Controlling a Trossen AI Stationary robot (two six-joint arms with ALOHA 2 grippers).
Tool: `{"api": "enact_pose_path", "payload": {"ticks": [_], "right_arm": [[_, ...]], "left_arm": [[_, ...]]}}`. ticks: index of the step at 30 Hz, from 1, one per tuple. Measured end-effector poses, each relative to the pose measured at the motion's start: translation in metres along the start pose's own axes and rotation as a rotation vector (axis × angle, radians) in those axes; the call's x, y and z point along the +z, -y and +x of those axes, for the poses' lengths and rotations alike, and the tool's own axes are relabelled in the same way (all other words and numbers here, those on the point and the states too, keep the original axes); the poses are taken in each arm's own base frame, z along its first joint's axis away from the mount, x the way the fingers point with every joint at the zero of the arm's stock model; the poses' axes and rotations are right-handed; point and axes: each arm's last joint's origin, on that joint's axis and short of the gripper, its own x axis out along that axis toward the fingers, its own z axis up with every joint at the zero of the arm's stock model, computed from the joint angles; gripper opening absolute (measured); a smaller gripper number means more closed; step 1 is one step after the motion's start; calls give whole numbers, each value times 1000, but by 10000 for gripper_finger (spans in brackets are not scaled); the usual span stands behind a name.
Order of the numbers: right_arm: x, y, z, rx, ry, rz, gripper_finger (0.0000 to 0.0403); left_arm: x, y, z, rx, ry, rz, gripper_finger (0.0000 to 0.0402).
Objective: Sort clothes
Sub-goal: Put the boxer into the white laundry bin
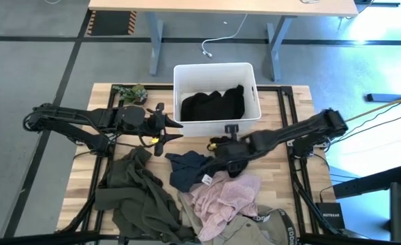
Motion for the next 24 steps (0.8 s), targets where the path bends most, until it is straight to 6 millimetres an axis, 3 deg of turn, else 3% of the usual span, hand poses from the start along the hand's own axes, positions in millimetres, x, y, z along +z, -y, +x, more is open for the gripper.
{"api": "enact_pose_path", "payload": {"ticks": [7, 11, 24], "right_arm": [[20, 42, -76, -173, 248, 68, 31], [27, 68, -108, -316, 333, 109, 34], [37, 171, -154, -680, 480, 349, 36]], "left_arm": [[0, 0, 0, 0, 1, 0, 149], [0, 0, 0, 0, 2, 6, 149], [0, 0, 0, 0, 2, 15, 149]]}}
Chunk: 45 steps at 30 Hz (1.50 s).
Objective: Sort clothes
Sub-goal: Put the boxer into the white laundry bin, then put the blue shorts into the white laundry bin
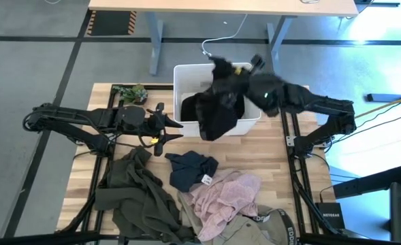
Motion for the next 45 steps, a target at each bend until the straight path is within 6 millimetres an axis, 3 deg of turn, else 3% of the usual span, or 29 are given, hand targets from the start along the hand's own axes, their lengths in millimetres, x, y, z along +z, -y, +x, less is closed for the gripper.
{"api": "enact_pose_path", "payload": {"ticks": [8, 14, 25, 31, 36, 45], "right_arm": [[2, 39, 26, -157, 51, 120, 37], [-8, 39, 33, -85, 8, 106, 43], [-36, 25, 31, 106, -217, 117, 188], [-48, 21, 19, 342, -358, 228, 231], [-49, -6, 7, 708, -425, 326, 234], [-47, -110, -18, 961, -302, 203, 234]], "left_arm": [[0, 0, 0, 0, 0, 9, 149], [0, 0, 0, 0, 0, 4, 149], [0, 0, 0, 0, -1, -1, 149], [0, 0, 0, 0, -5, -1, 149], [-1, 0, 0, -1, -12, -17, 149], [-2, 0, 0, -1, -23, -6, 149]]}}
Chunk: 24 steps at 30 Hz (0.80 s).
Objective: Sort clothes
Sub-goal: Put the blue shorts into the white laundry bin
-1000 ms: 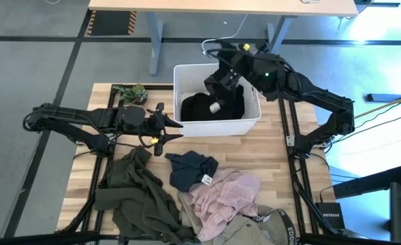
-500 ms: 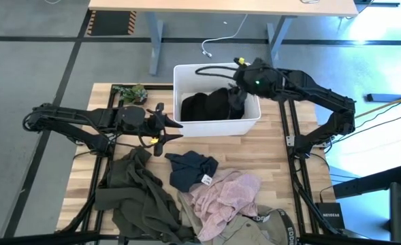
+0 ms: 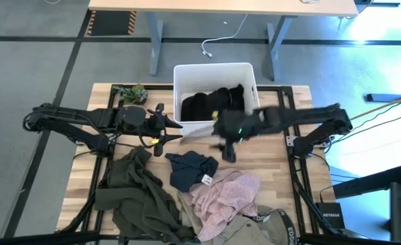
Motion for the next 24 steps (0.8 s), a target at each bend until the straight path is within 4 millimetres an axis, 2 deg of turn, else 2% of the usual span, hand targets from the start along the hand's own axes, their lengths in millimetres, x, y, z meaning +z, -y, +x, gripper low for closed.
{"api": "enact_pose_path", "payload": {"ticks": [5, 11, 14, 18, 24], "right_arm": [[-18, -33, 55, 59, -40, -108, 234], [-43, -56, 125, 74, -143, -217, 234], [-56, -59, 157, 68, -206, -257, 234], [-76, -51, 194, -18, -304, -289, 234], [-96, -36, 227, -52, -409, -306, 232]], "left_arm": [[2, 0, 0, 0, 18, 11, 149], [3, 0, 0, 1, 32, 13, 149], [3, 0, 0, 1, 31, 13, 149], [3, 0, 0, 1, 29, 13, 149], [3, 0, 0, 1, 27, 12, 149]]}}
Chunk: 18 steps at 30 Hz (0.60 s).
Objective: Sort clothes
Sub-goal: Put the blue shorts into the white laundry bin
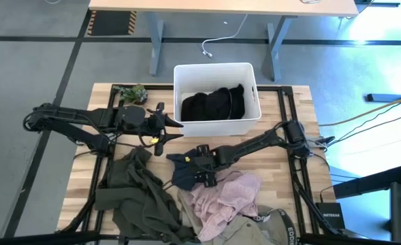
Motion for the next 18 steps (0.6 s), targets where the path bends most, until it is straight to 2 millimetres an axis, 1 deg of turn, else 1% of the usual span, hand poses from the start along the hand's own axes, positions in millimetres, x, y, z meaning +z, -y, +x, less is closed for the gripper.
{"api": "enact_pose_path", "payload": {"ticks": [2, 5, 8, 11, 12, 13, 15, 18], "right_arm": [[-1, 2, 7, 31, -9, 7, 222], [-1, 6, 10, 52, -13, 19, 185], [-2, 10, 11, 47, -18, 28, 120], [-3, 13, 11, -1, -26, 26, 39], [-3, 13, 11, -27, -32, 15, 25], [-3, 13, 10, -50, -44, 5, 21], [-2, 12, 6, -91, -68, -12, 31], [3, 5, -7, -169, -75, -42, 44]], "left_arm": [[0, 0, 0, 0, -2, -1, 149], [0, 0, 0, 0, -4, -2, 149], [0, 0, 0, 0, -4, -3, 149], [0, 0, 0, 0, -4, -3, 149], [0, 0, 0, 0, -4, -3, 149], [0, 0, 0, 0, -4, -3, 149], [0, 0, 0, 0, -3, -1, 149], [0, 0, 0, 1, -3, -3, 149]]}}
